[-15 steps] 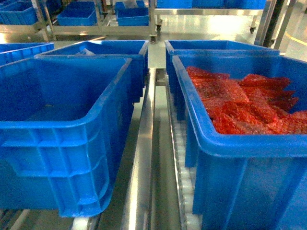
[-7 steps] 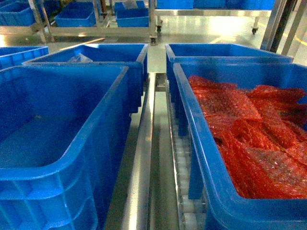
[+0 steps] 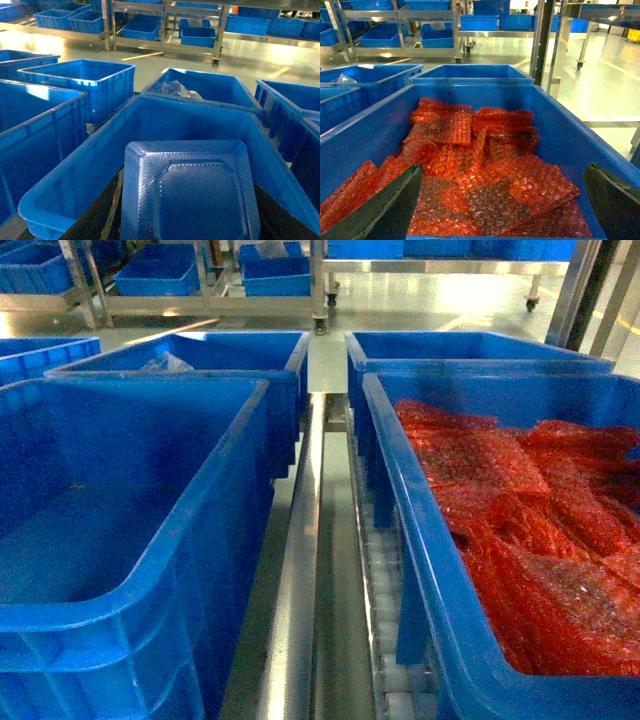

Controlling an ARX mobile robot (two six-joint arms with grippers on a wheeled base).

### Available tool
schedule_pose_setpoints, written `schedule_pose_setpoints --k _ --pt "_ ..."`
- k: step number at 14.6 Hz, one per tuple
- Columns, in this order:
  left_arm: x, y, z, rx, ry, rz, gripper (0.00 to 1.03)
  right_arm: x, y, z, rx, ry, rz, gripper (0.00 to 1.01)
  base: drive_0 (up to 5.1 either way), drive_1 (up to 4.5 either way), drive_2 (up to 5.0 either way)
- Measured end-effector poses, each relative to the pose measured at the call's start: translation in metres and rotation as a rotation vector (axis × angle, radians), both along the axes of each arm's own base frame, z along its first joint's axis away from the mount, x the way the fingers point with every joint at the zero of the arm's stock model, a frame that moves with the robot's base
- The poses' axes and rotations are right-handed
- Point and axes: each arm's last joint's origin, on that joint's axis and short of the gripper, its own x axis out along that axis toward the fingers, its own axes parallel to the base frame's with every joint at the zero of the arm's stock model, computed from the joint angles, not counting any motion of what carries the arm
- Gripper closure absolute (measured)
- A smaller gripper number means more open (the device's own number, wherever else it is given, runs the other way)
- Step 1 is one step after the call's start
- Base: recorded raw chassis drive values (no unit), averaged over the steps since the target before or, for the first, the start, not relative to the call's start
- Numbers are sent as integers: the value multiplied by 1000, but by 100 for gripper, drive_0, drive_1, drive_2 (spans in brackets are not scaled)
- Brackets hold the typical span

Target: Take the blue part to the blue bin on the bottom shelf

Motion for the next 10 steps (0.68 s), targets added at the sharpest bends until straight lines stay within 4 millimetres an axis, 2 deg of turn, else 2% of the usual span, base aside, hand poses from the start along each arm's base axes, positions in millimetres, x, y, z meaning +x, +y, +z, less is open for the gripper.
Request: schedule_pose_setpoints --k 10 --pt "0 0 0 0 0 0 60 0 0 0 0 0 0 3 0 0 0"
